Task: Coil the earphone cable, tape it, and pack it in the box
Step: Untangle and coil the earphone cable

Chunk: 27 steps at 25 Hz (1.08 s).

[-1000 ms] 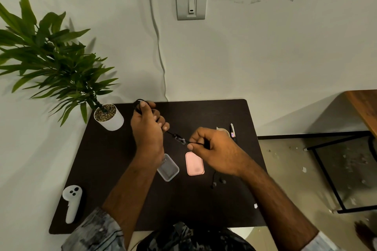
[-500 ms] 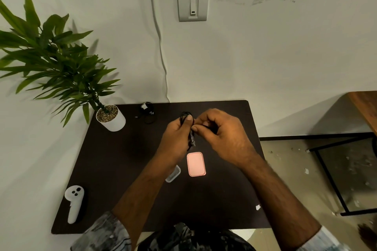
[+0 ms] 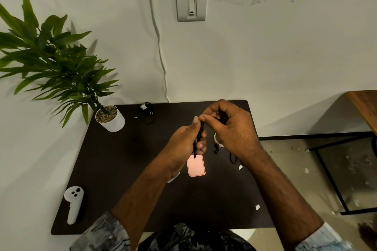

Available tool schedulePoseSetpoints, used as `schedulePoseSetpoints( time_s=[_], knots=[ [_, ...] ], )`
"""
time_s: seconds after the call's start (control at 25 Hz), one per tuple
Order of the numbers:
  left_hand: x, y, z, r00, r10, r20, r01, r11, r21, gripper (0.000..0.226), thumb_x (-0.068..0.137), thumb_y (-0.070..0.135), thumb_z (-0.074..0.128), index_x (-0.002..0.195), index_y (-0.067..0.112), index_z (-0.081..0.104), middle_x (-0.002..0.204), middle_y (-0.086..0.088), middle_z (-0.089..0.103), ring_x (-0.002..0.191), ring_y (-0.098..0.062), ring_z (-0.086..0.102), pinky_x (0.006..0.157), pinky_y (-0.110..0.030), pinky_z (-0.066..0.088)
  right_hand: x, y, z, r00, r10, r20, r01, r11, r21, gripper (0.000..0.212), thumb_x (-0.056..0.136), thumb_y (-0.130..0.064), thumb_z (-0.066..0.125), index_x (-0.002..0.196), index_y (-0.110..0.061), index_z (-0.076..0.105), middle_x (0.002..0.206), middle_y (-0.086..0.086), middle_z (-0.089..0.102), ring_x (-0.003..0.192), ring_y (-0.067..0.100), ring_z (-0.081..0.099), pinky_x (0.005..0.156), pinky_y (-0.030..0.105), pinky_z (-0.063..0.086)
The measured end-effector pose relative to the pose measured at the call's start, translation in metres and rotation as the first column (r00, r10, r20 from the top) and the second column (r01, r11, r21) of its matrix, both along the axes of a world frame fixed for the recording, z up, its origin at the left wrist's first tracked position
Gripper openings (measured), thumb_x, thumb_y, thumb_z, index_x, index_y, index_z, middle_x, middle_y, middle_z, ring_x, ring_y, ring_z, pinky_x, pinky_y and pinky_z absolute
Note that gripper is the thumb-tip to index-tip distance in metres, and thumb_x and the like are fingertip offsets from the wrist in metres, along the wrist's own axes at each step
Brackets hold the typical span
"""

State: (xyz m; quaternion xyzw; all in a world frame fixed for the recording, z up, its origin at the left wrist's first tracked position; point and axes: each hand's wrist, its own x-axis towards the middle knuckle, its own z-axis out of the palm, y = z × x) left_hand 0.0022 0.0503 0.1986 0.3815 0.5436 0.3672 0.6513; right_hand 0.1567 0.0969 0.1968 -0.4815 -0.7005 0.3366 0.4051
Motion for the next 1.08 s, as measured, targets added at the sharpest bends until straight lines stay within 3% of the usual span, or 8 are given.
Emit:
schedulePoseSetpoints(
  time_s=[0.24,0.4,0.52,0.6,0.68,0.76,0.92,1.08],
  knots=[
    [0.002,0.000,0.005,0.982,0.047,0.183,-0.037,0.998,-0.059,0.038,0.105,0.044,0.047,0.080,0.015,0.051,0.060,0.002,0.032,0.051,-0.011,0.031,0.048,-0.025,0.034,-0.002,0.003,-0.004,0.994,-0.044,-0.103,0.030,0.991,-0.132,0.010,0.093,-0.026,0.078,0.094,-0.017,0.075,0.077,-0.002,0.071,0.067,0.015,0.068,0.057,0.023,0.058],
    [0.004,0.006,0.001,0.890,0.386,0.242,-0.388,0.921,-0.038,0.034,0.106,0.035,0.049,0.078,0.015,0.050,0.059,0.001,0.038,0.051,-0.011,0.037,0.048,-0.026,0.035,-0.008,-0.002,-0.017,0.999,-0.018,-0.031,0.011,0.980,-0.199,0.017,0.101,-0.036,0.067,0.089,-0.023,0.067,0.070,0.001,0.069,0.058,0.009,0.062,0.057,0.035,0.056],
    [0.001,0.013,-0.003,0.809,0.581,0.085,-0.586,0.808,0.060,0.035,0.107,0.038,0.046,0.082,0.015,0.055,0.071,-0.001,0.059,0.067,-0.017,0.062,0.064,-0.034,0.054,-0.017,-0.014,-0.024,0.997,0.034,0.070,-0.020,0.980,-0.200,0.017,0.103,-0.034,0.065,0.088,-0.026,0.061,0.075,0.001,0.065,0.065,0.018,0.063,0.063,0.041,0.058],
    [-0.003,0.015,-0.009,0.778,0.627,0.038,-0.627,0.773,0.095,0.037,0.108,0.040,0.043,0.086,0.016,0.060,0.077,-0.004,0.071,0.081,-0.024,0.070,0.079,-0.043,0.057,-0.023,-0.020,-0.024,0.989,0.106,0.103,-0.086,0.980,-0.178,0.015,0.102,-0.026,0.067,0.089,-0.028,0.059,0.078,-0.004,0.064,0.067,0.010,0.060,0.061,0.027,0.053],
    [-0.006,0.016,-0.013,0.765,0.644,0.015,-0.642,0.761,0.089,0.038,0.108,0.043,0.042,0.086,0.018,0.061,0.077,-0.002,0.074,0.084,-0.025,0.072,0.088,-0.048,0.056,-0.028,-0.025,-0.019,0.973,0.164,0.162,-0.144,0.981,-0.130,0.014,0.099,-0.020,0.070,0.095,-0.030,0.062,0.089,-0.013,0.069,0.076,0.000,0.062,0.070,0.014,0.051],
    [-0.004,0.015,-0.014,0.752,0.659,0.018,-0.658,0.749,0.084,0.038,0.107,0.045,0.043,0.084,0.019,0.059,0.073,-0.001,0.068,0.081,-0.025,0.069,0.092,-0.051,0.055,-0.030,-0.026,-0.018,0.959,0.194,0.208,-0.185,0.981,-0.064,0.011,0.096,-0.017,0.071,0.104,-0.024,0.071,0.099,-0.013,0.071,0.087,0.001,0.065,0.082,0.022,0.056],
    [-0.005,0.014,-0.006,0.681,0.715,0.160,-0.731,0.676,0.091,0.036,0.109,0.040,0.041,0.083,0.016,0.050,0.056,0.004,0.046,0.059,-0.016,0.054,0.073,-0.041,0.053,-0.026,-0.027,-0.016,0.922,0.295,0.251,-0.287,0.956,-0.065,0.020,0.096,-0.022,0.073,0.116,-0.024,0.075,0.096,-0.011,0.072,0.088,0.005,0.067,0.082,0.027,0.058],
    [-0.023,0.020,-0.004,0.652,0.725,0.223,-0.755,0.647,0.106,0.031,0.109,0.037,0.040,0.088,0.016,0.049,0.055,0.005,0.036,0.046,-0.009,0.038,0.052,-0.030,0.044,-0.013,-0.023,-0.015,0.884,0.374,0.282,-0.361,0.927,-0.098,0.004,0.100,-0.026,0.069,0.100,-0.029,0.072,0.078,-0.018,0.063,0.077,0.003,0.064,0.076,0.037,0.060]
  ],
)
